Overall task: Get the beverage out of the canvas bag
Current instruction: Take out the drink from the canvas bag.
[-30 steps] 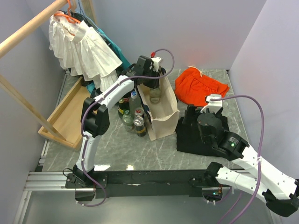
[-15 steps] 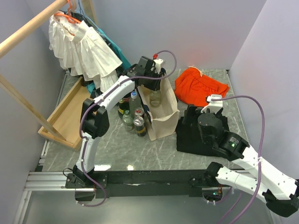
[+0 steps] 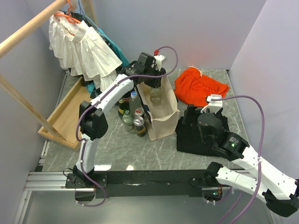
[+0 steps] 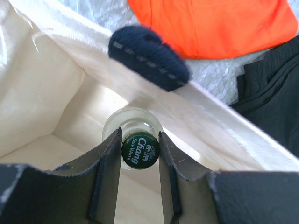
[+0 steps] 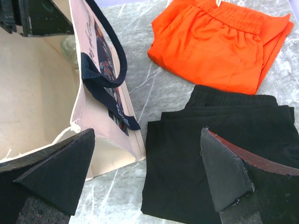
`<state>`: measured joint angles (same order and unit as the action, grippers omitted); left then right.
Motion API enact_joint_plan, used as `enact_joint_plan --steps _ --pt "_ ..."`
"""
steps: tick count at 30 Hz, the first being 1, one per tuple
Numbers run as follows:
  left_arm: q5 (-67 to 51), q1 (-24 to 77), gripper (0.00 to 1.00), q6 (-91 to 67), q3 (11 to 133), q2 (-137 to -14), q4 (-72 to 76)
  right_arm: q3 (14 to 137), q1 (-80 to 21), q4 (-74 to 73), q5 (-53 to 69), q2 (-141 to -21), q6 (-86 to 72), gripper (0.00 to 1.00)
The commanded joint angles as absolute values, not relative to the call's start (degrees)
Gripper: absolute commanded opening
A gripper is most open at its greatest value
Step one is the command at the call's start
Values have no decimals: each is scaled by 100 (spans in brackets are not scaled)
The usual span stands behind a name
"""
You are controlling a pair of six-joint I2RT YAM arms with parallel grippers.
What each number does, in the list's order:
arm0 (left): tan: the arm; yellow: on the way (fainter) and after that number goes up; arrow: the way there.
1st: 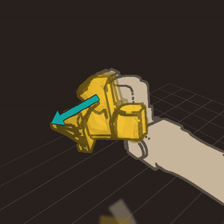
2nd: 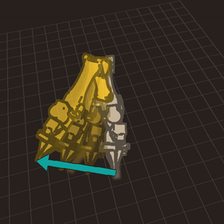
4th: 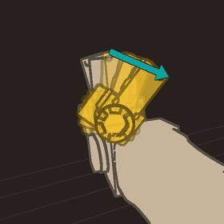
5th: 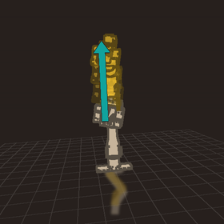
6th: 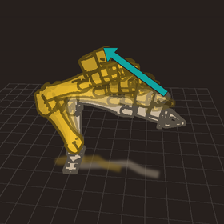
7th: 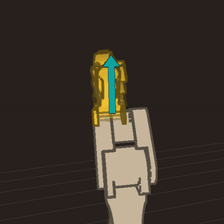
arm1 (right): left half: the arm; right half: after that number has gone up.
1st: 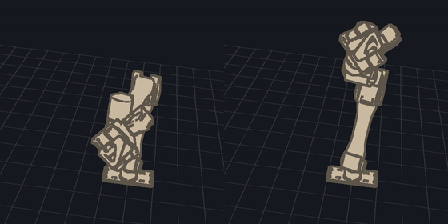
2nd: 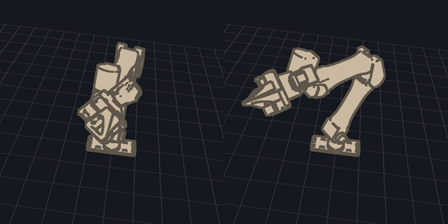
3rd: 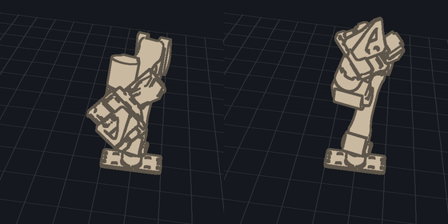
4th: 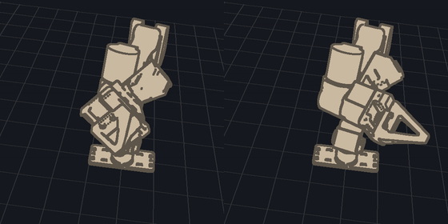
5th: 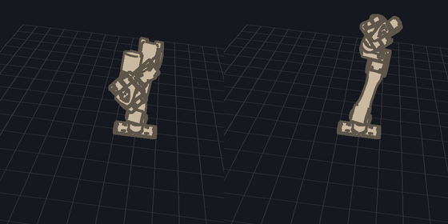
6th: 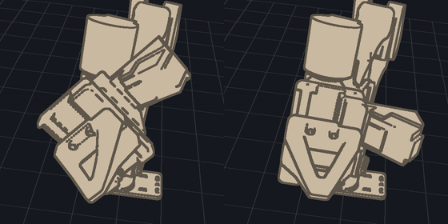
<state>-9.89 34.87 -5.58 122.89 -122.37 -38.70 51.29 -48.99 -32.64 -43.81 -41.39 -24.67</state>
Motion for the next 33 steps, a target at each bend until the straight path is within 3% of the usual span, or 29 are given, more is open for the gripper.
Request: enact_joint_plan --steps 1,33 --pt "-1020 3586 1 -378 12954 -11514 -3427 5256 -4922 -3190 -4395 -4140 -2558 100" --pt "-1195 3674 1 -202 12955 -10820 -3797 5300 -4913 -3146 -4245 -4315 -2584 100"
